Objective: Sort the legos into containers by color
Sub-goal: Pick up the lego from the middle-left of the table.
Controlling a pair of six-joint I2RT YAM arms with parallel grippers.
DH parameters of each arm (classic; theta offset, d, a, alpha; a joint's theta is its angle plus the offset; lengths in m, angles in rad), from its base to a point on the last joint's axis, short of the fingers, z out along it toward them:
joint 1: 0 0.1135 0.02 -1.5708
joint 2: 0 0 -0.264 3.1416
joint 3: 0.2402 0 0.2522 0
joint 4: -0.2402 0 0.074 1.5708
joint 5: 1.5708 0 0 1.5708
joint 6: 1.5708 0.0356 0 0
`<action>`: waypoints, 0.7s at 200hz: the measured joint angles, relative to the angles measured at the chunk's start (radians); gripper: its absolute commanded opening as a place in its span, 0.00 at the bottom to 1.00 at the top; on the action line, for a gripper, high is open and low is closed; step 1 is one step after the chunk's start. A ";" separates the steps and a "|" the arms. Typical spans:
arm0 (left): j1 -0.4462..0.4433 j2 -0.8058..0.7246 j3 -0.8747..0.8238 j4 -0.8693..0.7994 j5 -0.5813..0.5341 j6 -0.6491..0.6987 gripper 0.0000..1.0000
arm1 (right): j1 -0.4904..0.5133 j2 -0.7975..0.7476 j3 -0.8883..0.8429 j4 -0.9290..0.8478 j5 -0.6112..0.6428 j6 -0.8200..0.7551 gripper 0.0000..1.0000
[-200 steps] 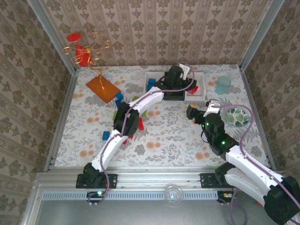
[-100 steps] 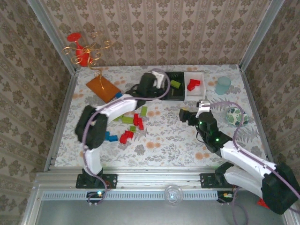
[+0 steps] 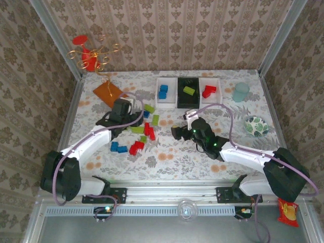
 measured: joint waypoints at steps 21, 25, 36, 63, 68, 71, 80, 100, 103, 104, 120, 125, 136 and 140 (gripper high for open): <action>0.059 0.018 0.009 -0.025 0.000 0.007 0.65 | 0.001 0.003 0.003 -0.002 -0.007 -0.016 0.96; 0.064 0.029 0.014 -0.028 0.001 0.009 0.65 | 0.001 0.003 0.003 -0.002 -0.008 -0.018 0.97; 0.070 0.061 0.032 -0.038 0.008 0.015 0.65 | 0.001 0.003 0.005 -0.003 -0.009 -0.022 0.97; 0.076 0.183 0.087 -0.056 0.031 0.030 0.63 | 0.001 0.003 0.007 -0.003 -0.008 -0.030 0.97; 0.076 0.204 0.095 -0.058 0.031 0.034 0.61 | 0.001 0.003 0.007 -0.003 -0.005 -0.033 0.97; 0.076 0.217 0.099 -0.058 0.031 0.034 0.60 | 0.001 0.003 0.007 -0.004 -0.005 -0.034 0.97; 0.077 0.250 0.109 -0.058 0.030 0.039 0.57 | 0.001 0.002 0.007 -0.005 0.000 -0.037 0.97; 0.082 0.306 0.123 -0.057 0.029 0.048 0.52 | 0.001 -0.007 0.007 -0.013 0.006 -0.041 0.97; 0.082 0.312 0.125 -0.056 0.029 0.050 0.52 | 0.001 -0.009 0.007 -0.014 0.006 -0.042 0.97; 0.082 0.314 0.125 -0.056 0.029 0.050 0.52 | 0.001 -0.010 0.007 -0.014 0.006 -0.043 0.97; 0.082 0.349 0.137 -0.055 0.027 0.053 0.49 | 0.001 -0.020 0.007 -0.021 0.011 -0.045 0.97; 0.082 0.360 0.142 -0.055 0.027 0.053 0.48 | 0.001 -0.023 0.007 -0.023 0.011 -0.046 0.97; 0.082 0.381 0.154 -0.055 0.027 0.054 0.46 | 0.001 -0.028 0.007 -0.025 0.014 -0.048 0.97; 0.082 0.388 0.157 -0.053 0.027 0.054 0.46 | 0.001 -0.029 0.007 -0.025 0.016 -0.048 0.97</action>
